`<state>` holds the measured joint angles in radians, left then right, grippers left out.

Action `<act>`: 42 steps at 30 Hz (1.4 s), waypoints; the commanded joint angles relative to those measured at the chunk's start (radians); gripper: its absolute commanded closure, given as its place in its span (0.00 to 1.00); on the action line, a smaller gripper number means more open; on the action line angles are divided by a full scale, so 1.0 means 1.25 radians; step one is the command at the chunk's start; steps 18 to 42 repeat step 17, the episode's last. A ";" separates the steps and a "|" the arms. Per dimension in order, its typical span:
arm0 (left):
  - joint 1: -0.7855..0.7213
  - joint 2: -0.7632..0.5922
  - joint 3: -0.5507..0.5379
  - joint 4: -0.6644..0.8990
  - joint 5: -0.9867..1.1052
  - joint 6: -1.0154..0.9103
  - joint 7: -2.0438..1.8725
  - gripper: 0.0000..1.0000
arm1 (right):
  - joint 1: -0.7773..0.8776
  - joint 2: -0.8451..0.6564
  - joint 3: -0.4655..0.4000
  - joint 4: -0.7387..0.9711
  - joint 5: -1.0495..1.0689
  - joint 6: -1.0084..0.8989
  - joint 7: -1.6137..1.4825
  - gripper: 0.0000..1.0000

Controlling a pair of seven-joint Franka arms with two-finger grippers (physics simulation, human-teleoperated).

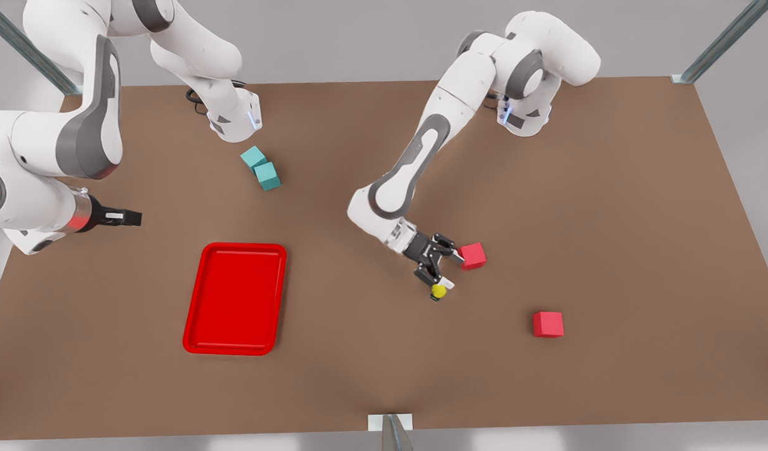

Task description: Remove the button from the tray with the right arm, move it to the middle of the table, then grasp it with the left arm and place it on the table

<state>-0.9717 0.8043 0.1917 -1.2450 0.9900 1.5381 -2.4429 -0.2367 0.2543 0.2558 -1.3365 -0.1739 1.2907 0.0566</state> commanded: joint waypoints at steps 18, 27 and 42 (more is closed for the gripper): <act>0.579 -0.629 -0.136 -0.205 -0.766 -0.138 2.067 0.00 | 0.013 0.005 0.005 0.058 0.061 0.008 -0.002 0.00; 0.579 -0.629 -0.136 -0.205 -0.766 -0.138 2.067 0.00 | 0.013 0.005 0.005 0.058 0.061 0.008 -0.002 0.00; 0.579 -0.629 -0.136 -0.205 -0.766 -0.138 2.067 0.00 | 0.013 0.005 0.005 0.058 0.061 0.008 -0.002 0.00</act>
